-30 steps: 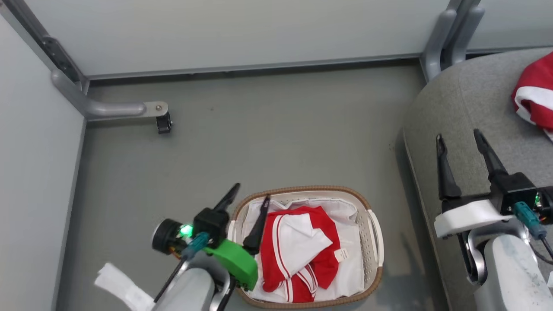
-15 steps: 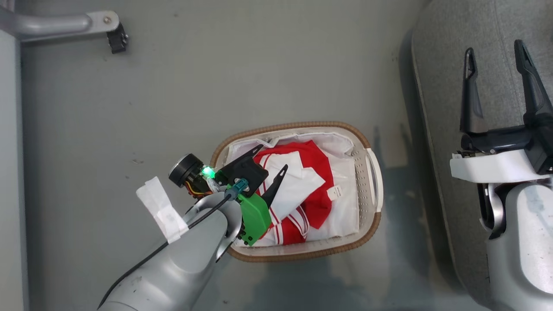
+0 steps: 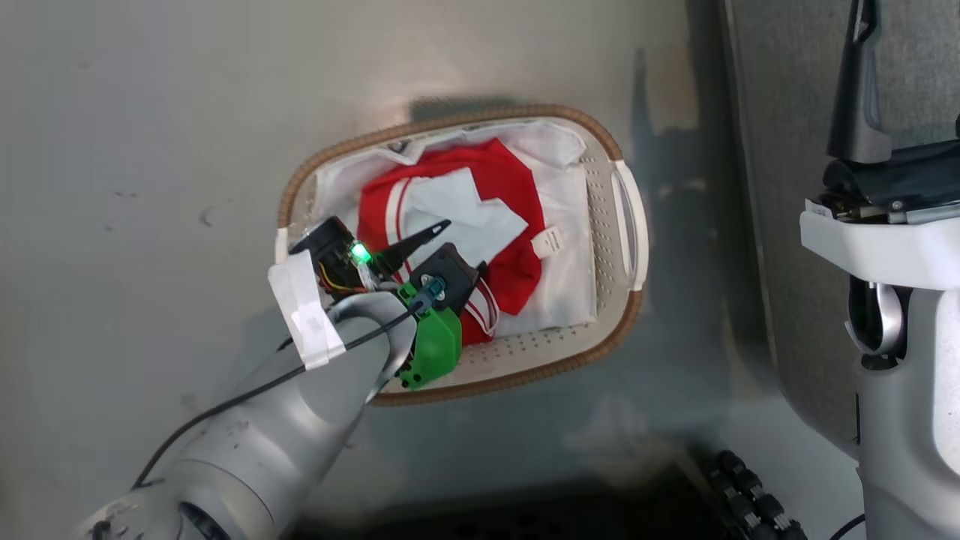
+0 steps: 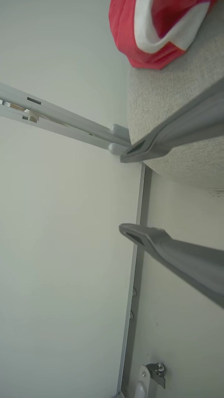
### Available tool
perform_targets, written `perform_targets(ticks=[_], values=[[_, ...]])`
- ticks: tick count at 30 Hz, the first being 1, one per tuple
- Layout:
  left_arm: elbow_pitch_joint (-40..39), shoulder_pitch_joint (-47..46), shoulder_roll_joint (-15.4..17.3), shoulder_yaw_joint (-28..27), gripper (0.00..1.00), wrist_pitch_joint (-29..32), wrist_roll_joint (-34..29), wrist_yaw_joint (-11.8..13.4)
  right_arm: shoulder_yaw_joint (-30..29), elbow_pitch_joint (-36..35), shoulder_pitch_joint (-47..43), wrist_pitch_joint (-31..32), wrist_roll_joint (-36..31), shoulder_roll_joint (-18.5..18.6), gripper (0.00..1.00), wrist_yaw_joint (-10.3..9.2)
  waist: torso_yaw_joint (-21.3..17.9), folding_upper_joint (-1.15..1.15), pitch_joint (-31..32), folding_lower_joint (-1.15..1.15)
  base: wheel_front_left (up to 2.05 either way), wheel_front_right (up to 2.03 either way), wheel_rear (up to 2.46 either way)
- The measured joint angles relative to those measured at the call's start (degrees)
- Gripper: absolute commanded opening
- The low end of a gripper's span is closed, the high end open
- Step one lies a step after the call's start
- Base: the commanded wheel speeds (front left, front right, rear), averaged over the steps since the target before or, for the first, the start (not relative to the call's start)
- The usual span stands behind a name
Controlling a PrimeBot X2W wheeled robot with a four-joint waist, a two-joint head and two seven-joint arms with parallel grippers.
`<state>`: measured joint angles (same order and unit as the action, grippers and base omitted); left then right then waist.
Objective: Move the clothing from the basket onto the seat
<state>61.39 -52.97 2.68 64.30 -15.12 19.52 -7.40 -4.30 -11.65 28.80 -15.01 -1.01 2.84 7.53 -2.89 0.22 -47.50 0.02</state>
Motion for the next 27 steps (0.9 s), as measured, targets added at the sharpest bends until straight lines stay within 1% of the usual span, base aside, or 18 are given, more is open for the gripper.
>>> perform_targets(ticks=[4, 10, 12, 15, 21, 22, 23, 25, 27], values=[[2.1, -2.3, 0.3, 0.0, 1.0, 0.0, -0.2, 0.1, 0.6, -1.1, 0.5, 0.0, 0.6, 0.0, 1.0, 0.0, -1.8, 0.0, -3.4, 0.0, 0.0, 0.0, 0.0], [3.2, -5.9, 2.2, -1.2, 1.0, 0.0, -1.2, 2.5, 1.1, -1.3, 1.0, 0.0, 2.2, 0.0, 1.0, 0.0, -4.4, 0.0, -6.6, 0.0, 0.0, 0.0, 0.0], [5.3, -6.2, 2.6, -1.1, 1.0, 0.0, -1.5, 2.9, 1.5, -1.2, 1.0, 0.0, 2.6, 0.0, 1.0, 0.0, -5.2, 0.0, -7.3, -0.01, 0.0, 0.0, 0.0], [8.0, -6.9, 2.7, -0.6, 1.0, 0.5, -1.7, 3.0, 2.0, -1.2, 1.1, 0.0, 3.1, 0.0, 1.0, 0.0, -6.1, 0.0, -8.0, -0.01, 0.0, 0.0, 0.0], [10.0, -7.9, 2.1, -0.1, 1.0, 1.9, -1.6, 3.0, 2.5, -1.4, 1.4, 0.0, 3.5, 0.0, 1.0, 0.0, -7.1, 0.0, -9.2, -0.01, 0.0, 0.0, 0.0], [10.2, -7.9, 1.9, 0.0, 0.84, 2.1, -1.4, 2.9, 2.6, -1.4, 1.5, 0.0, 3.5, 0.0, 1.0, 0.0, -7.1, 0.0, -9.3, -0.01, 0.0, 0.0, 0.0], [10.4, -7.9, 1.8, 0.0, 0.4, 2.5, -1.2, 2.8, 2.6, -1.4, 1.5, 0.0, 3.5, 0.0, 1.0, 0.0, -7.2, 0.0, -9.3, -0.01, 0.0, 0.0, 0.0], [10.7, -7.8, 1.5, -0.2, 0.0, 3.1, -0.6, 2.6, 2.7, -1.4, 1.5, 0.0, 3.3, 0.0, 1.0, 0.0, -7.2, 0.0, -9.3, -0.01, 0.0, 0.0, 0.0], [10.9, -7.8, 1.4, -0.1, 0.0, 3.5, -0.3, 2.5, 2.9, -1.3, 1.5, 0.0, 2.0, 0.0, 1.0, 0.0, -7.1, 0.0, -9.2, -0.01, 0.0, 0.0, 0.0]])
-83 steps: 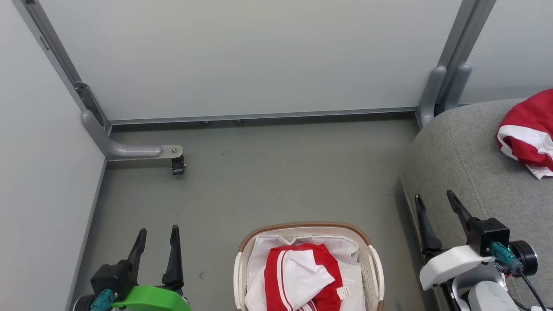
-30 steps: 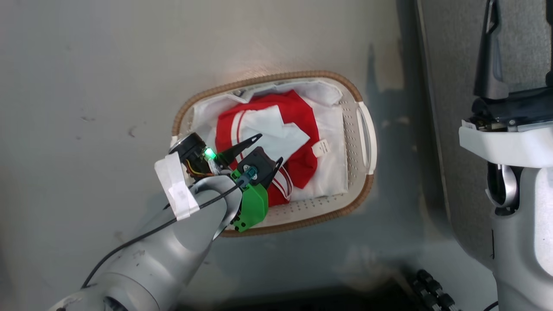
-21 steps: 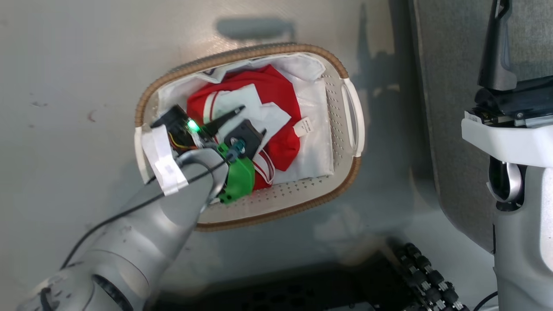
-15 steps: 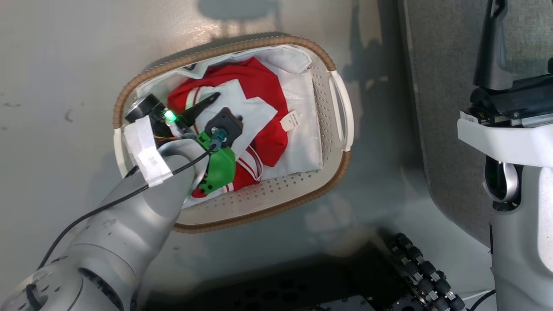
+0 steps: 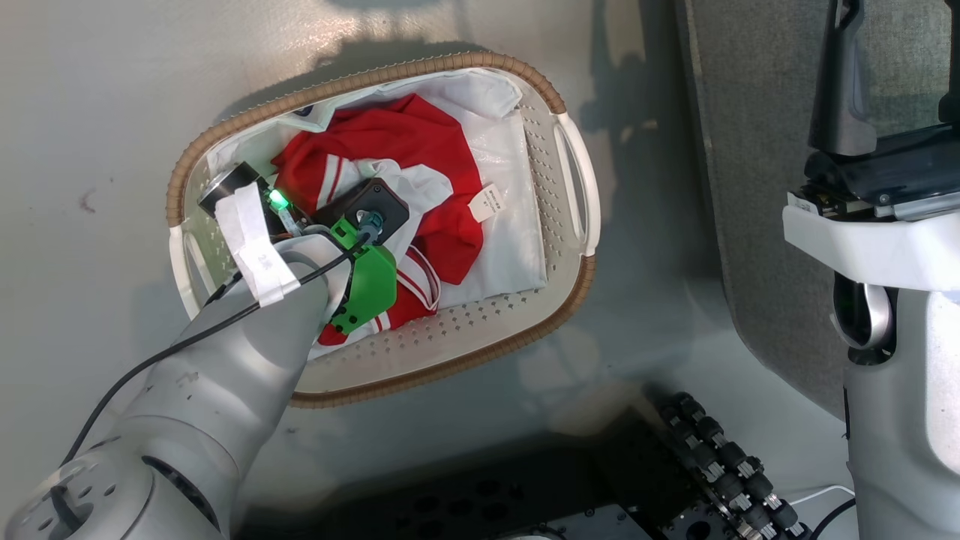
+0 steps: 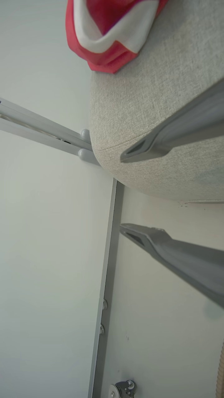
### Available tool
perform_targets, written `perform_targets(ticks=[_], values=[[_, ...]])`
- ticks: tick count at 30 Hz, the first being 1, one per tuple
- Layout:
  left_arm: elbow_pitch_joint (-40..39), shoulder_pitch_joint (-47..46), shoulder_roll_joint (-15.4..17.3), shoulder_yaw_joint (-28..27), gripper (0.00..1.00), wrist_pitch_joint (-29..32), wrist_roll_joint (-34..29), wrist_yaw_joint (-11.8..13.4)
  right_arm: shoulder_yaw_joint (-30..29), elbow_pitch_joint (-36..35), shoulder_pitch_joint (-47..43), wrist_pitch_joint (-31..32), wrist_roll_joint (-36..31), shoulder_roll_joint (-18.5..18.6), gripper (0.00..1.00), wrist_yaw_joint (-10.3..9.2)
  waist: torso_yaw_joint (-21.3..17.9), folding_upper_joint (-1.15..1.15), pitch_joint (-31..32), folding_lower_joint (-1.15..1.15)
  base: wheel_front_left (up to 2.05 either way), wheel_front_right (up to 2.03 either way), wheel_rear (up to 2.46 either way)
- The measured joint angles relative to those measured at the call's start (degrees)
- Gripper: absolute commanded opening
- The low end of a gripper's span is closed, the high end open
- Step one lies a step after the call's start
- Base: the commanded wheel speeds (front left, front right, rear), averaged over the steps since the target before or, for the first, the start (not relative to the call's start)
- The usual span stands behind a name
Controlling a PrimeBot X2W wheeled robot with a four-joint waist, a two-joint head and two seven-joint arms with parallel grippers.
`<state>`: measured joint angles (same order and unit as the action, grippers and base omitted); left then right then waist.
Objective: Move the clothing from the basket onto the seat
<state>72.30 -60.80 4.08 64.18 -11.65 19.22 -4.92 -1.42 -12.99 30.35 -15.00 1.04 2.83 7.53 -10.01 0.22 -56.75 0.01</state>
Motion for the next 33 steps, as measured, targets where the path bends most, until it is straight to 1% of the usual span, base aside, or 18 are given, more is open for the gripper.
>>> perform_targets(ticks=[3, 7, 14, 17, 24, 33], values=[[0.1, 0.1, -0.3, 0.1, 0.0, -0.1, 0.6, -0.1, -0.1, 0.0, 0.2, 0.0, 0.0, 0.0, 1.0, 0.0, 0.3, 0.0, 0.2, 0.0, 0.0, 0.0, 0.0], [-0.5, 0.4, -0.5, -0.7, 0.0, -1.6, 1.8, -0.1, -0.4, 0.3, 0.2, 0.0, 0.0, 0.0, 1.0, 0.0, 0.8, 0.0, 0.8, 0.0, 0.0, 0.0, 0.0], [-5.3, 2.4, -0.8, -2.5, 0.0, -3.2, 3.5, 0.2, -0.7, 2.6, 0.1, 0.0, -0.6, 0.0, 1.0, 0.0, 2.4, 0.0, 3.4, 0.0, 0.0, 0.0, 0.0], [-10.9, 3.7, -0.3, -3.4, 0.0, -3.4, 3.5, 0.6, -0.8, 3.8, -0.4, 0.0, -1.1, 0.0, 1.0, 0.0, 3.2, 0.0, 5.2, 0.0, 0.0, 0.0, 0.0], [-25.8, 11.1, 4.9, -9.0, 0.0, -3.4, 3.5, 3.0, -1.2, 7.7, -3.2, 0.0, -3.3, 0.0, 1.0, 0.0, 5.0, 0.0, 11.1, -0.01, 0.0, 0.0, 0.0], [-42.6, 22.0, 9.1, -15.0, 0.0, -3.4, 0.6, 3.9, -2.1, 13.4, -10.6, 0.0, -4.7, 0.0, 1.0, 0.0, 7.7, 0.0, 22.2, -0.01, 0.0, 0.0, 0.0]])
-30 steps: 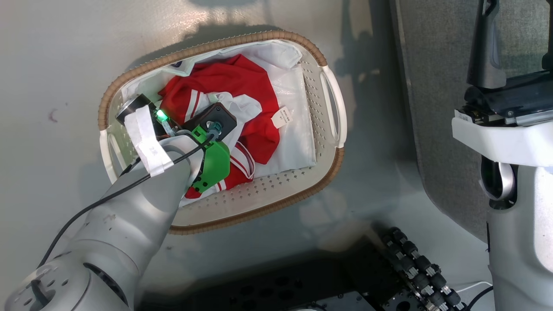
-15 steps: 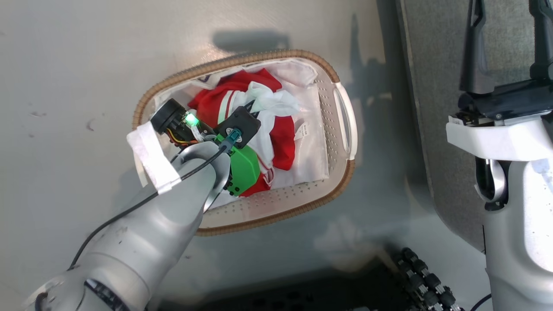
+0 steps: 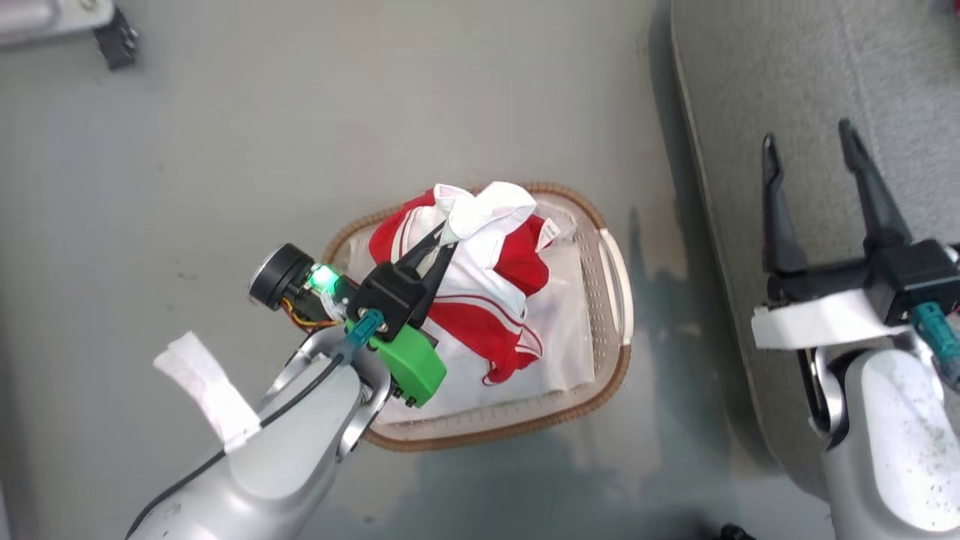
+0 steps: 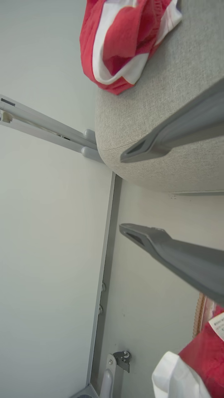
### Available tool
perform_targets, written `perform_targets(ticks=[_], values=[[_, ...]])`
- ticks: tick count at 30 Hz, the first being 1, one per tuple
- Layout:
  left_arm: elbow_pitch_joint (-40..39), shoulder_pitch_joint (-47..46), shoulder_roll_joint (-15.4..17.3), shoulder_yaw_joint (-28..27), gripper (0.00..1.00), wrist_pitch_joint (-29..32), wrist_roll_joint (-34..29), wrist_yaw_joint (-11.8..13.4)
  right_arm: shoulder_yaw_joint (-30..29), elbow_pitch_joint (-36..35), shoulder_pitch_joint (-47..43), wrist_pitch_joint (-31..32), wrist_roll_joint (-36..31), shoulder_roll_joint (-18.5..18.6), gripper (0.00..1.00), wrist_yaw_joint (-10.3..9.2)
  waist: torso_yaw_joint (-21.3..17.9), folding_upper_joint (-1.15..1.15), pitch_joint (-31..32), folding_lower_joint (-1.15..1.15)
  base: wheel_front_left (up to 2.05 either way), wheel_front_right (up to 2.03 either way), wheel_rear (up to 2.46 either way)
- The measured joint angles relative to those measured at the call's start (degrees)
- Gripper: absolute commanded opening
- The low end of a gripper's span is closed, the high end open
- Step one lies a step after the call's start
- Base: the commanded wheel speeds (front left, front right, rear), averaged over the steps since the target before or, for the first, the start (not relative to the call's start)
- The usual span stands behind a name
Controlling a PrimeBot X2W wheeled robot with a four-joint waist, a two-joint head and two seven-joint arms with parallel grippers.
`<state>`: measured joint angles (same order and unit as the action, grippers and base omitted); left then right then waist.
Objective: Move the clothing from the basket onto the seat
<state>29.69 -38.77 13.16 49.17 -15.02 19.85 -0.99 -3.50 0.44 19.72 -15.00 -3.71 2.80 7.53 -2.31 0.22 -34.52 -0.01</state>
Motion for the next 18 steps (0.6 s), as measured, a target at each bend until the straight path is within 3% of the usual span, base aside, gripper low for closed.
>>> perform_targets(ticks=[9, 18], values=[[-9.5, 4.2, 3.6, -3.7, 0.0, 0.0, -3.3, -1.4, 0.8, 4.6, -7.2, 0.0, 0.7, 0.0, 1.0, 0.0, 2.0, 0.0, 13.1, 0.0, 0.0, 0.0, 0.0], [-8.1, -0.2, 4.7, -4.0, 0.0, 0.0, -4.2, -4.8, 3.6, 8.2, -12.3, 0.0, 2.3, 0.0, 1.0, 0.0, 3.1, 0.0, 25.5, 0.0, 0.0, 0.0, 0.0]])
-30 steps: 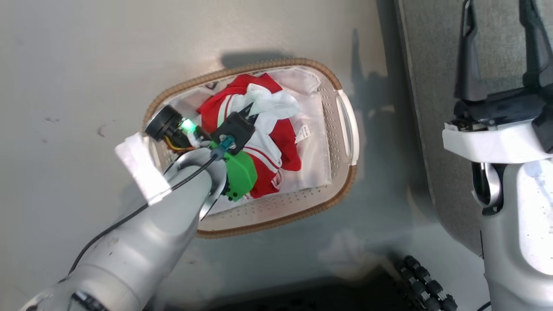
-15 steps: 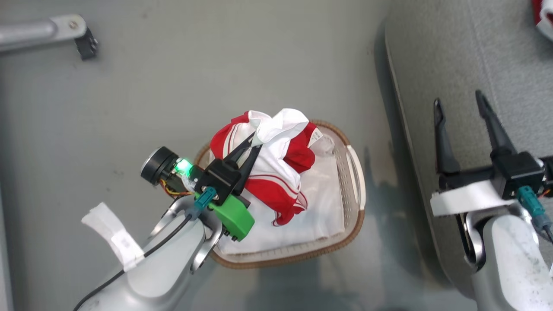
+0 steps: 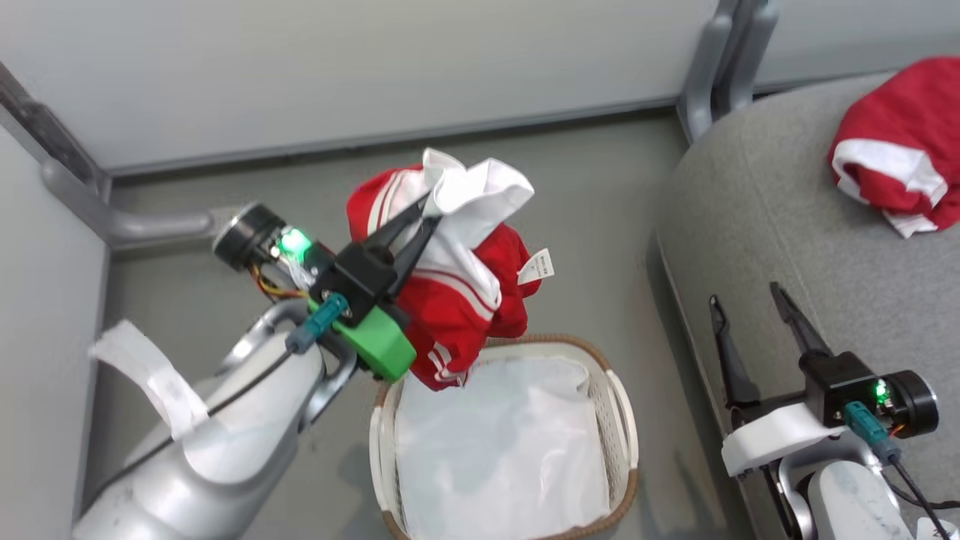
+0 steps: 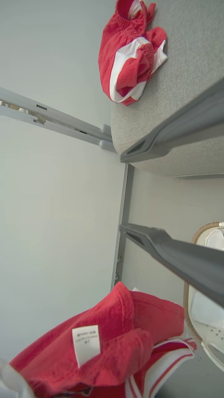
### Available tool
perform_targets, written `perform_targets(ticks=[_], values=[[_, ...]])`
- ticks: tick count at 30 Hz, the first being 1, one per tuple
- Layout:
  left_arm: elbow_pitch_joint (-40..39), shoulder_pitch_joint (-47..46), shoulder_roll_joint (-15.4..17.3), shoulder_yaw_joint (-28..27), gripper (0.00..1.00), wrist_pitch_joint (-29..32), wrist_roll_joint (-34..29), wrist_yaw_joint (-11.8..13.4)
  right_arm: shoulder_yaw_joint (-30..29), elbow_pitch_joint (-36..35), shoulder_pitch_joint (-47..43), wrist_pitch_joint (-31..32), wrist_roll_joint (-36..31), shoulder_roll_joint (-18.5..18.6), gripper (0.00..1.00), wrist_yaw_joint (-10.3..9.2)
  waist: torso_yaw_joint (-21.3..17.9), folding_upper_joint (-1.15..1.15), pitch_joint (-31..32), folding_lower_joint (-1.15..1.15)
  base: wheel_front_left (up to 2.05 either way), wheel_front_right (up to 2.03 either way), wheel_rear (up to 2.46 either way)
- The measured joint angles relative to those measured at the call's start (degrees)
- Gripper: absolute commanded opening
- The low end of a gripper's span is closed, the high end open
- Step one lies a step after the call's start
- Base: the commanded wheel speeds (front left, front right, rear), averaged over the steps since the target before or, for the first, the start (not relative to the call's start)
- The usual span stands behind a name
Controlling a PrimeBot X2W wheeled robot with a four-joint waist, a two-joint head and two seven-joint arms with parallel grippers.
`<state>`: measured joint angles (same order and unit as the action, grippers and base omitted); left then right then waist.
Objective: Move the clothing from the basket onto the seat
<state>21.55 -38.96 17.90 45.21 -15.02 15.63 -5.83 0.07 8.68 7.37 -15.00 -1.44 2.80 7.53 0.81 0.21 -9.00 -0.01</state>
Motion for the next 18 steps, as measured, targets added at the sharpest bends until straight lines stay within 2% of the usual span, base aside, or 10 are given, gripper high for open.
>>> perform_targets(ticks=[5, 9, 18], values=[[1.5, -6.4, 0.3, 0.8, 0.0, 0.3, 0.0, -0.9, 1.7, 0.9, -0.1, 0.0, 0.0, 0.0, 1.0, 0.0, 0.3, 0.0, 5.2, 0.0, 0.0, 0.0, 0.0], [1.8, -11.4, -0.7, 1.3, 0.0, 1.2, 1.4, -1.3, 4.2, 1.4, 1.0, 0.0, 0.9, 0.0, 1.0, 0.0, 0.4, 0.0, 8.1, 0.0, 0.0, 0.0, 0.0], [3.6, -18.3, -3.1, 3.4, 0.0, 2.4, 2.4, -1.5, 10.8, 2.1, 3.7, 0.0, 3.5, 0.0, 1.0, 0.0, 0.4, 0.0, 10.4, 0.0, 0.0, 0.0, 0.0]])
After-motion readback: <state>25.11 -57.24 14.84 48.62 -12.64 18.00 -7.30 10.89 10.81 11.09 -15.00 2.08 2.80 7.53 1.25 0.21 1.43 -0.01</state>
